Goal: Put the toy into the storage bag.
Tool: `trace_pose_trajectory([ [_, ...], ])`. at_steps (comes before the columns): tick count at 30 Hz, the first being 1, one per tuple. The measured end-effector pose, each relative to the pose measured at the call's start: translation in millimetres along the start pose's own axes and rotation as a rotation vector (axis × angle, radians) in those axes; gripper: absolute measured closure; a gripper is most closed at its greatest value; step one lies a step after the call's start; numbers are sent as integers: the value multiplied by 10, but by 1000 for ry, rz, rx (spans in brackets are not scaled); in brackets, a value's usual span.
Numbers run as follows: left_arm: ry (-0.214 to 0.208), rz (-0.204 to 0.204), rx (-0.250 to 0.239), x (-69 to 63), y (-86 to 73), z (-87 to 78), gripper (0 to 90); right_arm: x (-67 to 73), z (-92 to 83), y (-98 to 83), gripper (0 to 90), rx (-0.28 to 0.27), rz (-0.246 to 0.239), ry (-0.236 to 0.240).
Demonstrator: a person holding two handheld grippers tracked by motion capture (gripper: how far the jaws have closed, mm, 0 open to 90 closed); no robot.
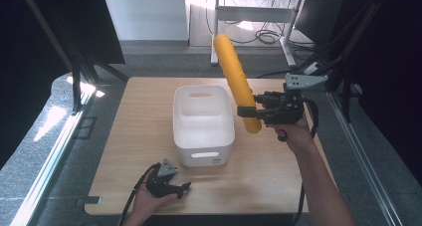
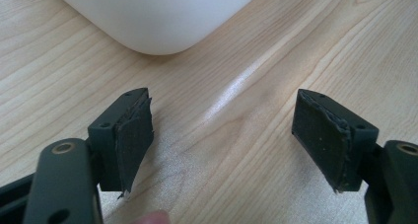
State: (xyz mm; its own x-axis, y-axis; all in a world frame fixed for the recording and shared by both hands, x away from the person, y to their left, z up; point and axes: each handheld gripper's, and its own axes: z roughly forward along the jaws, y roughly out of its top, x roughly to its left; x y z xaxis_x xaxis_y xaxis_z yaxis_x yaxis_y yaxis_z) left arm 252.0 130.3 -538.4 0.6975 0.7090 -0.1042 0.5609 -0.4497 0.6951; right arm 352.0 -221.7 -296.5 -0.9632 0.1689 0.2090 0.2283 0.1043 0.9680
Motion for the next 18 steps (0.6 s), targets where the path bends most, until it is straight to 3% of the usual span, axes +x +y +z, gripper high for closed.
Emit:
trace_pose_trajectory([
  [18,-1,3,5,5,-1,-2,237,71,177,43,510,6,-24,47],
])
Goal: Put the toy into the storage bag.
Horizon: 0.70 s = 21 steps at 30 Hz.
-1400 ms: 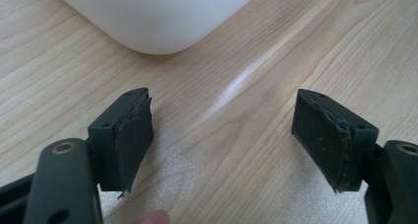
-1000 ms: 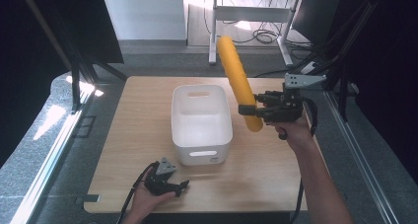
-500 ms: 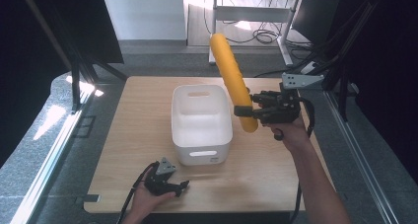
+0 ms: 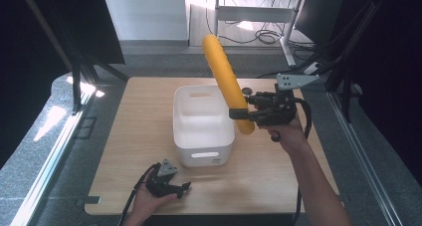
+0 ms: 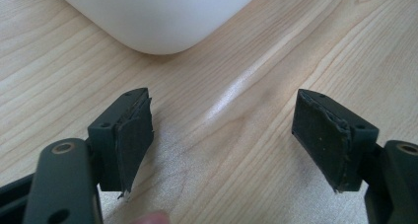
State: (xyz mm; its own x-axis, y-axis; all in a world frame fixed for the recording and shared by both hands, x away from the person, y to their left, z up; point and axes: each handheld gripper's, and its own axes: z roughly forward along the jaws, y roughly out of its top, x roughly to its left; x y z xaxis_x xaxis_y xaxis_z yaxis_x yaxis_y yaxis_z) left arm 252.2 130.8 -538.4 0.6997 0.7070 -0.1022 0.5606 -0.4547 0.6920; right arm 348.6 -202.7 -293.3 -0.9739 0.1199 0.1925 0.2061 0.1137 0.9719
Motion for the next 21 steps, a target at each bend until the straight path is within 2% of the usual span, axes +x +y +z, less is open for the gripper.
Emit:
trace_pose_trajectory([
  [21,0,2,2,1,-2,1,237,57,137,34,509,8,-11,36],
])
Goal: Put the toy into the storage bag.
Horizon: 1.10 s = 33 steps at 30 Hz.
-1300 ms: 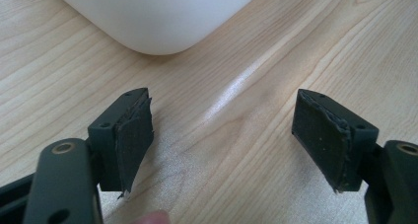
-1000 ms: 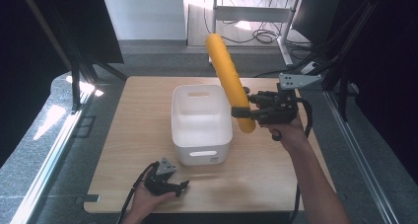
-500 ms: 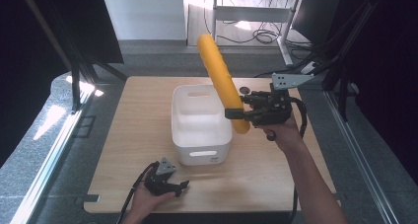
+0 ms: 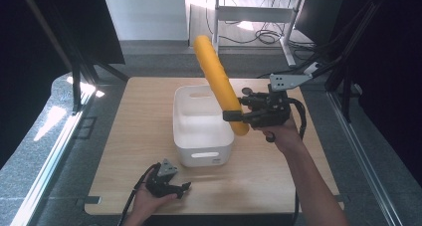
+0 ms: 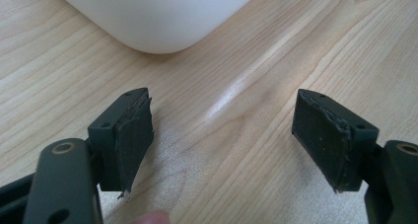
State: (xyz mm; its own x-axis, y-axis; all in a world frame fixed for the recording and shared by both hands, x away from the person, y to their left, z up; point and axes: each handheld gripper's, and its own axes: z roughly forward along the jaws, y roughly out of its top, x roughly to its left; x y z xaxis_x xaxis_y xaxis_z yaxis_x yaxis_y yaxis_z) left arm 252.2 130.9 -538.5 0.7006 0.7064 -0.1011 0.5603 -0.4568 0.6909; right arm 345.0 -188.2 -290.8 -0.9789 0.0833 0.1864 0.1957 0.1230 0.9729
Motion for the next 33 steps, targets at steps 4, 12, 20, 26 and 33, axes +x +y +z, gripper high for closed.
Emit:
trace_pose_trajectory([
  [4,-1,-1,0,1,1,-3,237,12,23,4,509,-1,-3,6],
  [12,-1,-2,0,0,2,-4,237,15,75,-10,509,10,4,20],
  [20,-2,-2,-1,1,2,-8,237,12,193,-16,509,31,5,50],
  [26,-2,-2,0,3,1,-9,237,-6,272,-33,508,45,8,63],
  [33,-1,-3,-1,2,1,-11,237,-61,341,-76,509,61,23,70],
])
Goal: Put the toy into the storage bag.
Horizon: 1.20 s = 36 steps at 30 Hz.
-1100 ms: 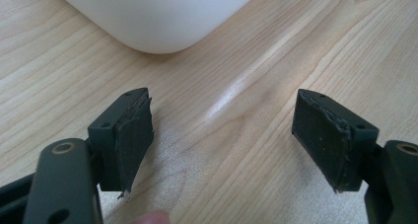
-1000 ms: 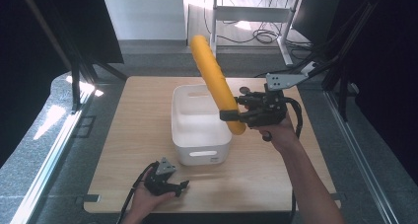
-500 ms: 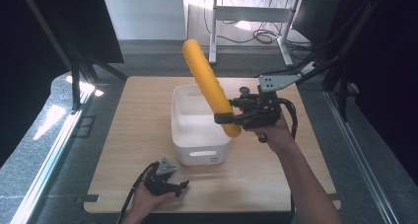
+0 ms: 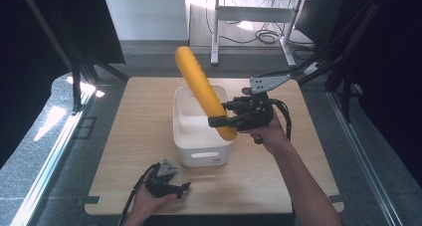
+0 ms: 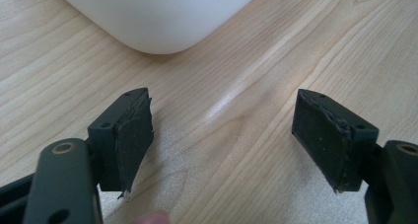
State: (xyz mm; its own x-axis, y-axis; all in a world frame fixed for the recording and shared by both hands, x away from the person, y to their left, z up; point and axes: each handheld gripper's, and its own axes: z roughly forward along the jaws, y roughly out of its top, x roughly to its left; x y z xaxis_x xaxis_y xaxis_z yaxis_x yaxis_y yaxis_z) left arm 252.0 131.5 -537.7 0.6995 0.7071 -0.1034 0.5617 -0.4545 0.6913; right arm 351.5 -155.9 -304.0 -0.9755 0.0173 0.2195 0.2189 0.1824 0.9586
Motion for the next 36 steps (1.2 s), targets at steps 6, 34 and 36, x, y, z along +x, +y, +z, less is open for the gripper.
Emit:
trace_pose_trajectory([
  [6,3,-1,-4,-2,0,7,237,-94,52,-65,509,19,11,17],
  [34,2,-5,-9,8,-4,-1,237,-427,228,-287,507,107,70,46],
  [36,2,-4,-10,10,-4,1,237,-450,240,-307,507,110,77,44],
])
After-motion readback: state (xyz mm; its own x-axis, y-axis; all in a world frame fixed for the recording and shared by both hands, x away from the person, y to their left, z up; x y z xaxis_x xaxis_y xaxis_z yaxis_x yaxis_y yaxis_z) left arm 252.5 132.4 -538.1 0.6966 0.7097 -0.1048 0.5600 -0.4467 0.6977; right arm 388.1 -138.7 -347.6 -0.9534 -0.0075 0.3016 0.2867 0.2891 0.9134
